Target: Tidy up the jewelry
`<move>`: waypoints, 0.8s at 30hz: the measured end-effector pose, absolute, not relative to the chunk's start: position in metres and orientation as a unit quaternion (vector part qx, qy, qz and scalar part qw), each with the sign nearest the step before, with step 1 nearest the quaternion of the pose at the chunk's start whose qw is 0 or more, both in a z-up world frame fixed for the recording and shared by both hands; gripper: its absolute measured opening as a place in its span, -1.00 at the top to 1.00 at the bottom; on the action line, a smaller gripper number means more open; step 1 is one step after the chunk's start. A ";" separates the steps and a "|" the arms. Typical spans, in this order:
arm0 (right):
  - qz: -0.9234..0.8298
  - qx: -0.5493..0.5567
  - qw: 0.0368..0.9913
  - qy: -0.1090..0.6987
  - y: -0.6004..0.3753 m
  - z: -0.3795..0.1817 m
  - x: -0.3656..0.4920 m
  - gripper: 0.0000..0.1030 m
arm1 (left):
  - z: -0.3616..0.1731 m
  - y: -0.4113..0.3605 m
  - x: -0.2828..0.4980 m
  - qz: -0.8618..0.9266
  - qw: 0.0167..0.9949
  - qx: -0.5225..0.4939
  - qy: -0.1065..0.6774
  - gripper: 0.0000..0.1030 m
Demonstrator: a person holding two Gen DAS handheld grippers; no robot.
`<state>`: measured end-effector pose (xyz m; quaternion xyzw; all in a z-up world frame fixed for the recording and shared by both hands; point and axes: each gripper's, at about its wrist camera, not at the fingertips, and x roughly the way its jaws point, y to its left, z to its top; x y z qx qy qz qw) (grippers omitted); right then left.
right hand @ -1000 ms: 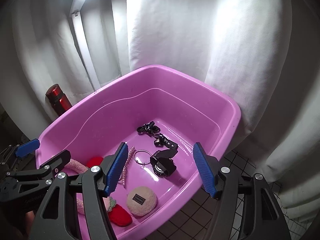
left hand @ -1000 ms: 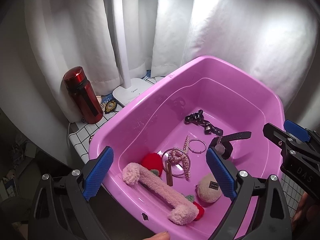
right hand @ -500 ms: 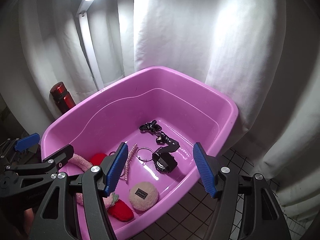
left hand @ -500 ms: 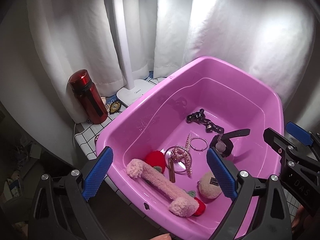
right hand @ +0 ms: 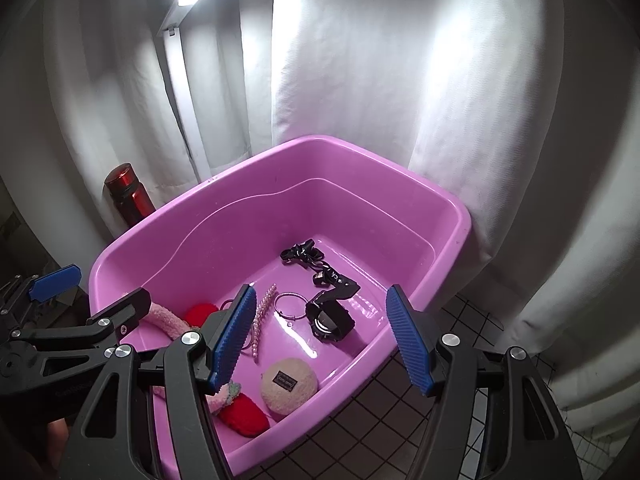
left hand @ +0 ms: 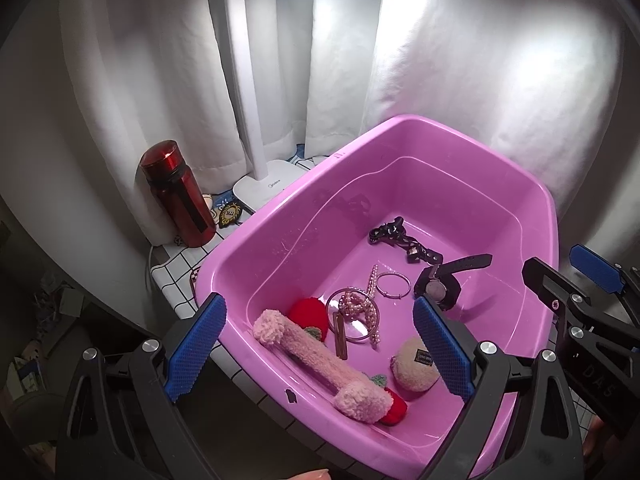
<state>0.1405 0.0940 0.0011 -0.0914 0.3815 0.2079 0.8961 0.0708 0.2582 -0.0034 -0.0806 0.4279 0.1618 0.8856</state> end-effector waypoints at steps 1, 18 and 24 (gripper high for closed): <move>0.208 -0.091 0.896 0.381 0.094 0.001 0.140 -0.25 | -0.004 0.258 0.070 0.161 0.885 -0.081 0.429 -0.80; 0.208 -0.093 0.898 0.377 0.091 0.007 0.129 -0.25 | 0.000 0.256 0.065 0.160 0.887 -0.077 0.426 -0.80; 0.207 -0.092 0.898 0.377 0.089 0.007 0.127 -0.25 | 0.001 0.256 0.064 0.159 0.887 -0.078 0.426 -0.80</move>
